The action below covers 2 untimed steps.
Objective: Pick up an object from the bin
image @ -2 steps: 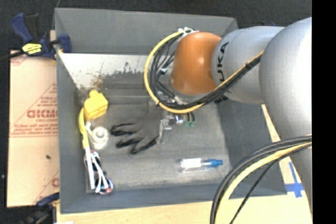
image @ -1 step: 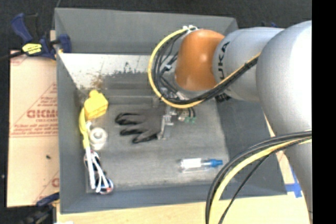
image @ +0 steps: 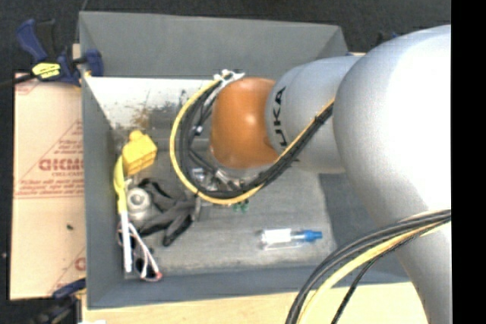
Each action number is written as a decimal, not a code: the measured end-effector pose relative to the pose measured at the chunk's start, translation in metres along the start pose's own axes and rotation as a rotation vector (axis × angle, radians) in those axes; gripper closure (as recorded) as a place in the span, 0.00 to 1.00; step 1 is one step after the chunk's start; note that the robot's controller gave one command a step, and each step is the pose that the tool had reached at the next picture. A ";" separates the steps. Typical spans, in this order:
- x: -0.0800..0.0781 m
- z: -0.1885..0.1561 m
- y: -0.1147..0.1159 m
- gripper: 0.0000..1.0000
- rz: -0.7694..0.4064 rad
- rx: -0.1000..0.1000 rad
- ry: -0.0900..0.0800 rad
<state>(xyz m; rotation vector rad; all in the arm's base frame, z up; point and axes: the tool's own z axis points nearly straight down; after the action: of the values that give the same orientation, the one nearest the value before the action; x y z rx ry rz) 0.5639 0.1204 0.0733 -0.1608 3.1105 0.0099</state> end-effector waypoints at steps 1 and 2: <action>0.000 0.000 0.000 1.00 0.000 0.000 0.000; -0.009 -0.062 -0.003 1.00 0.001 0.002 0.007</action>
Offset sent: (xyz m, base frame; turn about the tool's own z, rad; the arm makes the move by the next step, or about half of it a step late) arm 0.0273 -0.0037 0.1867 -0.0031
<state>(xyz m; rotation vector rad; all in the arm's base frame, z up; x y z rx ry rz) 0.5716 0.1176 0.1356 -0.1597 3.1176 0.0061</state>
